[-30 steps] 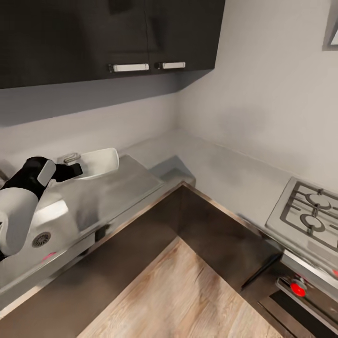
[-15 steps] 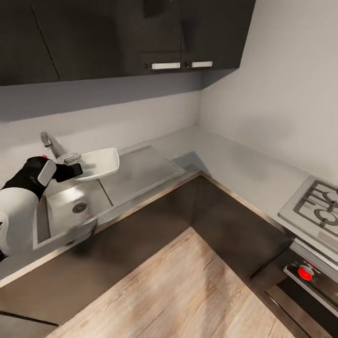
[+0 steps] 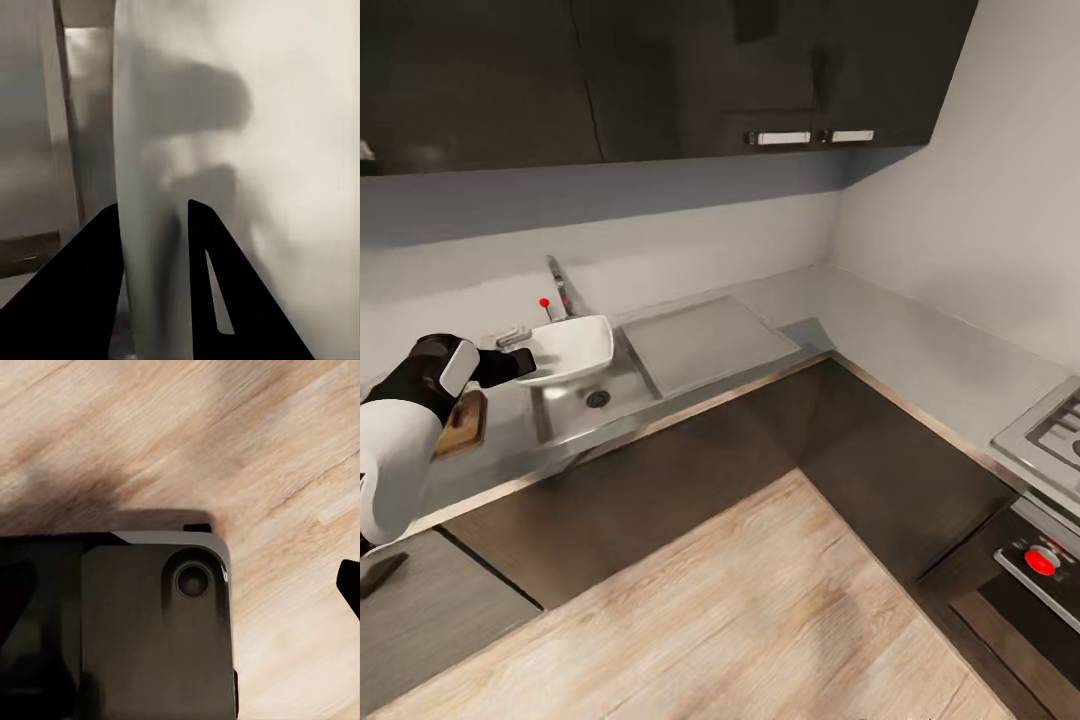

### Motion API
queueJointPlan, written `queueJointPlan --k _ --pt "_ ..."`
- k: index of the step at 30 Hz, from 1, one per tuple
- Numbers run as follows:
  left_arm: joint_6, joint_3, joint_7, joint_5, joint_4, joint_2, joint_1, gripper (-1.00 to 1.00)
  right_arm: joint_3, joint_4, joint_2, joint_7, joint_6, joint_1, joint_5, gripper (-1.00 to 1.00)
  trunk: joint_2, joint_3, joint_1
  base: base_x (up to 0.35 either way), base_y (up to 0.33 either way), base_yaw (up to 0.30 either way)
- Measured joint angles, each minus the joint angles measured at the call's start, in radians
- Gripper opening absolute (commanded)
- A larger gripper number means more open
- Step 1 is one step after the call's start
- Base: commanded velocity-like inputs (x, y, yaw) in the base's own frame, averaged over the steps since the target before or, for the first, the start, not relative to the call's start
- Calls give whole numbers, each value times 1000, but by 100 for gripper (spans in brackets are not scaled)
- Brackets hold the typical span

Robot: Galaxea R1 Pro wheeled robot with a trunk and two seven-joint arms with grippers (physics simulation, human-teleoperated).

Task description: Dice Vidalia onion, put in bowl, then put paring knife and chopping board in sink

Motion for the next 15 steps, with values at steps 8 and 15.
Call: queueJointPlan --k 8,15 --pt "0 -1 0 -1 1 0 0 -100 0 0 0 0 0 0 0 100 0 0 0 -109 260 252" --pt "0 -1 0 -3 2 1 0 -100 -1 0 0 0 0 0 0 100 0 0 0 -6 303 246"
